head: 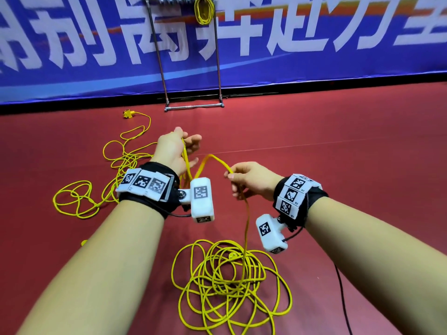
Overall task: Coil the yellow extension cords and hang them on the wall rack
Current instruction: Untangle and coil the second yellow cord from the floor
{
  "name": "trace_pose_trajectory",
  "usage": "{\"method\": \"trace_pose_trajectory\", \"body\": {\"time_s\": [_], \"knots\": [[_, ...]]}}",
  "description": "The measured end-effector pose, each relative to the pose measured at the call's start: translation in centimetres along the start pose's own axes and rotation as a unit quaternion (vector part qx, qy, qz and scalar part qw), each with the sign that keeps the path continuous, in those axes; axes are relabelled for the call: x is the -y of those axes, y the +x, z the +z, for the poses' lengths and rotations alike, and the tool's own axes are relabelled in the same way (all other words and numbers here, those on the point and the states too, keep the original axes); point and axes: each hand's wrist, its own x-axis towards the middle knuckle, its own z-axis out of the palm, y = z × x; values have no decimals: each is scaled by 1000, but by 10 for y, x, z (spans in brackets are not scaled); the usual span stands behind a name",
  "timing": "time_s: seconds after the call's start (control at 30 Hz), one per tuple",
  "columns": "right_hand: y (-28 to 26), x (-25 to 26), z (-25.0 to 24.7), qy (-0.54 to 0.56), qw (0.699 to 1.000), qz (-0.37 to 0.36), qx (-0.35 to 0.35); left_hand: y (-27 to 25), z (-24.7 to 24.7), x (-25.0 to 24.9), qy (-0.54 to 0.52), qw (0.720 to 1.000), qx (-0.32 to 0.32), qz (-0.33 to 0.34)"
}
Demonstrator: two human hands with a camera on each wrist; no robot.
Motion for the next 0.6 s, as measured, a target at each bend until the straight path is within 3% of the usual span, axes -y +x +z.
{"method": "trace_pose_trajectory", "body": {"time_s": [0.23,0.43,0.6], "knots": [[10,12,-4,72,990,-40,-118,-11,7,2,15,999,32,-12],[17,15,-2,93,987,-12,-130,-10,16,10,1,994,110,-22],[27,16,-9,222,968,57,-104,-8,23,15,9,990,134,-32]]}}
